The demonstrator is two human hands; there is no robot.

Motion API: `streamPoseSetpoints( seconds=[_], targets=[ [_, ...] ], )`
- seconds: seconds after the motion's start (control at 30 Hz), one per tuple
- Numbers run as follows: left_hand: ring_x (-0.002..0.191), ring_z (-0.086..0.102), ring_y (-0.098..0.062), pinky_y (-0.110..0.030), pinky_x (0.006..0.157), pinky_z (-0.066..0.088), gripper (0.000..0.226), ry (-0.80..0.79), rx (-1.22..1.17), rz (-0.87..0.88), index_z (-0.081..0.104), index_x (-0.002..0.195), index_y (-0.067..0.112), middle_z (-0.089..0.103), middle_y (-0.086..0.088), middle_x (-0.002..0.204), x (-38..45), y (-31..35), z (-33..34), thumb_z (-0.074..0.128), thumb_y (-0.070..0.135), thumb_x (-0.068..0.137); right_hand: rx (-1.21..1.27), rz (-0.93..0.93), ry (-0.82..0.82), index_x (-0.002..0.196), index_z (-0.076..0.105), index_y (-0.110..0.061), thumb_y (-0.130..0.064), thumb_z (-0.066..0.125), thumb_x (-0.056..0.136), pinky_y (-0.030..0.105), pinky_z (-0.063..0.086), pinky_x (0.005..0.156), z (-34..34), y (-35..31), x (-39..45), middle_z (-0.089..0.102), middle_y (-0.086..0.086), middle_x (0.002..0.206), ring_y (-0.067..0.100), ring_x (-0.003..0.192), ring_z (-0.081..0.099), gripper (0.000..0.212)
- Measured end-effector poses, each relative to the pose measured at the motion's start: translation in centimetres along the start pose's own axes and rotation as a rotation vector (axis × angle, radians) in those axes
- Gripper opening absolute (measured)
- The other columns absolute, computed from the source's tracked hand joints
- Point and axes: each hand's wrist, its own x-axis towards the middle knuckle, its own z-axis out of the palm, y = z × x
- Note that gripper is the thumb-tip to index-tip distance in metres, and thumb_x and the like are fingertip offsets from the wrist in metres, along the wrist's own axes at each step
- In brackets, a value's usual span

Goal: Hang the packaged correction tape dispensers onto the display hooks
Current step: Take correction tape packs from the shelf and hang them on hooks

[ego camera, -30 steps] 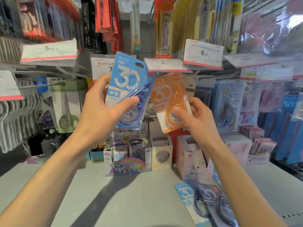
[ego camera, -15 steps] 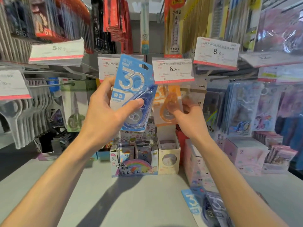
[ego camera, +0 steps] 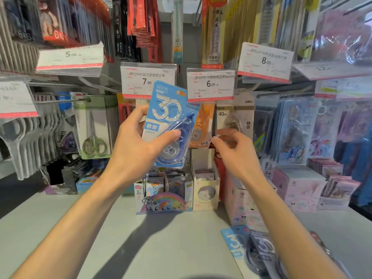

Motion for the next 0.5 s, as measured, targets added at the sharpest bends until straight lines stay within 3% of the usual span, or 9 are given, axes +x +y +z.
streamPoseSetpoints(
  seconds=[0.1, 0.2, 0.33, 0.4, 0.5],
  targets=[
    [0.095, 0.077, -0.011, -0.032, 0.079, 0.061, 0.040, -0.011, -0.026, -0.055, 0.061, 0.110, 0.034, 0.079, 0.013, 0.106, -0.4, -0.8, 1.3, 0.082, 0.026, 0.077, 0.103, -0.035, -0.124, 0.102, 0.074, -0.038, -0.058, 0.068, 0.085, 0.030, 0.060, 0.083, -1.0, -0.8, -2.5, 0.078, -0.009, 0.097, 0.007, 0.090, 0.072, 0.027],
    [0.094, 0.077, -0.010, -0.032, 0.080, 0.060, 0.040, -0.033, -0.044, -0.085, 0.061, 0.111, 0.030, 0.079, 0.013, 0.105, -0.8, -1.5, 3.2, 0.080, 0.025, 0.077, 0.139, -0.010, -0.275, 0.104, 0.076, -0.037, -0.064, 0.071, 0.080, 0.037, 0.059, 0.092, -0.8, -1.6, -4.2, 0.080, -0.016, 0.103, 0.006, 0.100, 0.074, 0.037],
    [0.096, 0.075, -0.008, -0.031, 0.082, 0.059, 0.039, -0.096, -0.044, -0.109, 0.061, 0.115, 0.028, 0.078, 0.013, 0.106, -0.8, -2.2, 5.0, 0.080, 0.023, 0.081, 0.251, 0.015, -0.253, 0.105, 0.074, -0.025, -0.032, 0.080, 0.089, 0.025, 0.057, 0.085, -0.8, -1.3, -4.7, 0.081, -0.006, 0.103, 0.009, 0.098, 0.075, 0.018],
    [0.101, 0.072, -0.003, -0.022, 0.084, 0.056, 0.040, -0.107, -0.052, -0.100, 0.061, 0.121, 0.023, 0.077, 0.012, 0.110, -0.5, -2.3, 5.1, 0.080, 0.019, 0.087, 0.382, 0.079, -0.215, 0.110, 0.071, -0.013, -0.017, 0.080, 0.090, 0.022, 0.058, 0.082, -1.3, -0.8, -4.7, 0.081, 0.002, 0.104, 0.014, 0.098, 0.077, 0.022],
    [0.105, 0.068, 0.001, -0.015, 0.088, 0.051, 0.043, -0.078, -0.010, -0.076, 0.058, 0.130, 0.020, 0.071, 0.011, 0.116, 0.5, -1.9, 4.8, 0.076, 0.023, 0.092, 0.473, 0.171, -0.172, 0.116, 0.064, -0.008, -0.013, 0.076, 0.091, 0.022, 0.060, 0.076, -2.4, 0.0, -4.8, 0.082, 0.006, 0.106, 0.019, 0.096, 0.079, 0.028]
  ],
)
